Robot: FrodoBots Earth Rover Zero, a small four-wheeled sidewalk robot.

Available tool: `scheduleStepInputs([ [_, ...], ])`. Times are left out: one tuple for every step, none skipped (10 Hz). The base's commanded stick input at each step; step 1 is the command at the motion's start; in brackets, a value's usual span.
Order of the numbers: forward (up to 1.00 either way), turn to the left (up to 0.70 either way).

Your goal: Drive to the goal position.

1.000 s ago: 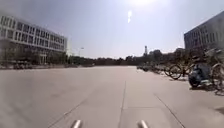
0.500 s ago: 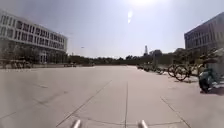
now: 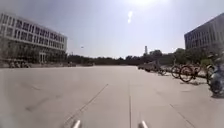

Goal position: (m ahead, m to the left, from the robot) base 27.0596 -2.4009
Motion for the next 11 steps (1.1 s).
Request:
scheduleStepInputs([
  [0.7, 0.0],
  [0.7, 0.0],
  [0.7, 0.0],
  [0.7, 0.0],
  [0.7, 0.0],
  [0.7, 0.0],
  [0.7, 0.0],
  [0.7, 0.0],
  [0.7, 0.0],
  [0.7, 0.0],
  [0.7, 0.0],
])
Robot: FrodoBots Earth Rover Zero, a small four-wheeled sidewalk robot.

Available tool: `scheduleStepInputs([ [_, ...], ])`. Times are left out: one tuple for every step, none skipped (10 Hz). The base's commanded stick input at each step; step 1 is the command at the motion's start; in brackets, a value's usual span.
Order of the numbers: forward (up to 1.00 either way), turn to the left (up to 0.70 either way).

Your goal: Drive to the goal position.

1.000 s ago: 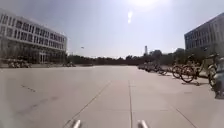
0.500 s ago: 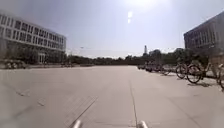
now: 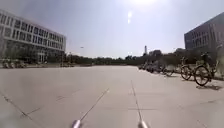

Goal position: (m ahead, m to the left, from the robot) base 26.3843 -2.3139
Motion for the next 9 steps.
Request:
scheduleStepInputs([
  [0.7, 0.0],
  [0.7, 0.0],
  [0.7, 0.0],
  [0.7, 0.0],
  [0.7, 0.0],
  [0.7, 0.0],
  [0.7, 0.0],
  [0.7, 0.0],
  [0.7, 0.0],
])
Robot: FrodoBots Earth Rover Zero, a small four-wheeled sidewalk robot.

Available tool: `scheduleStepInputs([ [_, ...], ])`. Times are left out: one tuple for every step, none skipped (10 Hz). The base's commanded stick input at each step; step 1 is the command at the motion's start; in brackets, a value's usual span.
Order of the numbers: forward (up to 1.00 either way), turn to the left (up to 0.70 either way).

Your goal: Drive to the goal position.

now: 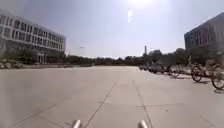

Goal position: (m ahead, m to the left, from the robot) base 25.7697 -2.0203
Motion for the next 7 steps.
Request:
scheduleStepInputs([
  [0.7, 0.0],
  [0.7, 0.0],
  [0.7, 0.0],
  [0.7, 0.0],
  [0.7, 0.0],
  [0.7, 0.0],
  [0.7, 0.0],
])
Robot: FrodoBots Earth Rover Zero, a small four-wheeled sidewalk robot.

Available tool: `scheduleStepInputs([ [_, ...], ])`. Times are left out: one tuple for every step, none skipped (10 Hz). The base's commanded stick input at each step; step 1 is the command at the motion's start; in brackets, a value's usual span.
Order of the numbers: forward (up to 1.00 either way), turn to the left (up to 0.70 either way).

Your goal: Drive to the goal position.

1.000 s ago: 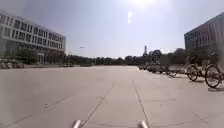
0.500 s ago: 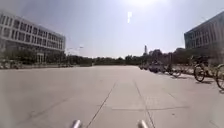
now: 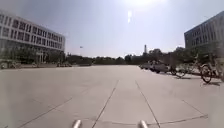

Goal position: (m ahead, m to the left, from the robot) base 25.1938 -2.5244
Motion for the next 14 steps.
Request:
scheduleStepInputs([
  [0.7, 0.0],
  [0.7, 0.0],
  [0.7, 0.0],
  [0.7, 0.0],
  [0.7, 0.0],
  [0.7, 0.0],
  [0.7, 0.0],
  [0.7, 0.0],
  [0.7, 0.0],
  [0.7, 0.0],
  [0.7, 0.0],
  [0.7, 0.0],
  [0.7, 0.0],
  [0.7, 0.0],
])
